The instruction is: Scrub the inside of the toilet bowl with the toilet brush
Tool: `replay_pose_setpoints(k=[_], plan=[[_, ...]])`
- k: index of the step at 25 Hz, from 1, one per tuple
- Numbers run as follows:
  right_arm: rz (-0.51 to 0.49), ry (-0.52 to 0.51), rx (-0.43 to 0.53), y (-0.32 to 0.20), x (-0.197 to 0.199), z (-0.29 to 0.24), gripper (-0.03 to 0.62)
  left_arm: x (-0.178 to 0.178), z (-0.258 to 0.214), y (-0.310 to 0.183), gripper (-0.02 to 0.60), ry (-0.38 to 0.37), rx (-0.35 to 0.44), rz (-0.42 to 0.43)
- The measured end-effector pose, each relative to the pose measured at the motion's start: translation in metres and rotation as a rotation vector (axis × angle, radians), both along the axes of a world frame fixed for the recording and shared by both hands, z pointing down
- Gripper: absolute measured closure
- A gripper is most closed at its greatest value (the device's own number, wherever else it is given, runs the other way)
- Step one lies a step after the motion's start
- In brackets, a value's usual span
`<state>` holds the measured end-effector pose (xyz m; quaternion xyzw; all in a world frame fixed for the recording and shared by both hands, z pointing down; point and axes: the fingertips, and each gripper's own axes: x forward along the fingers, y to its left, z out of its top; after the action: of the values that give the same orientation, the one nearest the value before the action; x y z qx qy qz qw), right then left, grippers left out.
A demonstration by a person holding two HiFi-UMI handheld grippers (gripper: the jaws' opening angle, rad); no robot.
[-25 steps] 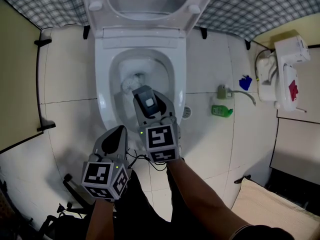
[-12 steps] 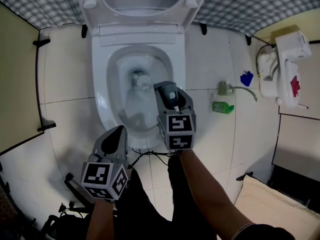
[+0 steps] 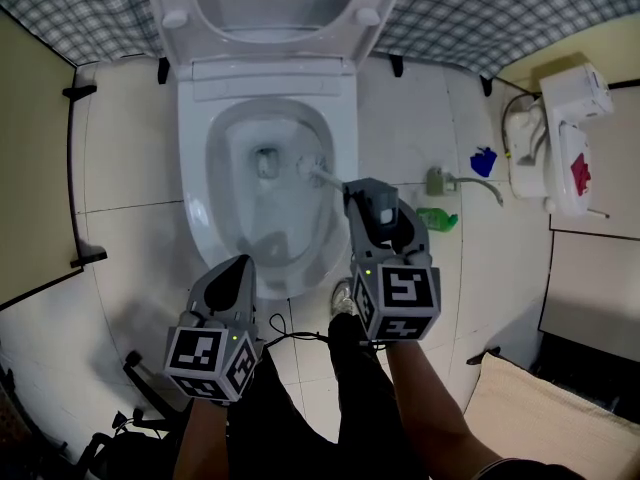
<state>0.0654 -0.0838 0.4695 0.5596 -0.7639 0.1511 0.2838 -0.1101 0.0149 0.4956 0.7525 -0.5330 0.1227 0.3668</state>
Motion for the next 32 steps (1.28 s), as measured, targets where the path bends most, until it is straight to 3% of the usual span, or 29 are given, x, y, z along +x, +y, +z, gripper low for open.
replay_pose_setpoints(k=[4,13,17,22,32], plan=[[-0.08,-0.014,-0.001,0.013,-0.02,-0.004,0.396,-0.001,0.001,0.007,0.574,0.005,-0.003,-0.009],[-0.239,-0.191,-0.019,0.029,-0.125,-0.008,0.398,-0.027,-0.003,0.012,0.574,0.003,-0.001,-0.063],[-0.294,-0.21,-0.057,0.032,-0.153,-0.001,0.399,-0.034,-0.005,0.011,0.574,0.003,0.006,-0.08],[-0.306,-0.137,-0.093,0.034,-0.151,0.021,0.401,-0.036,0.0,0.012,0.574,0.009,-0.004,-0.086],[-0.215,-0.022,-0.176,0.019,-0.105,0.101,0.401,-0.024,0.007,0.007,0.574,0.008,-0.019,-0.058]])
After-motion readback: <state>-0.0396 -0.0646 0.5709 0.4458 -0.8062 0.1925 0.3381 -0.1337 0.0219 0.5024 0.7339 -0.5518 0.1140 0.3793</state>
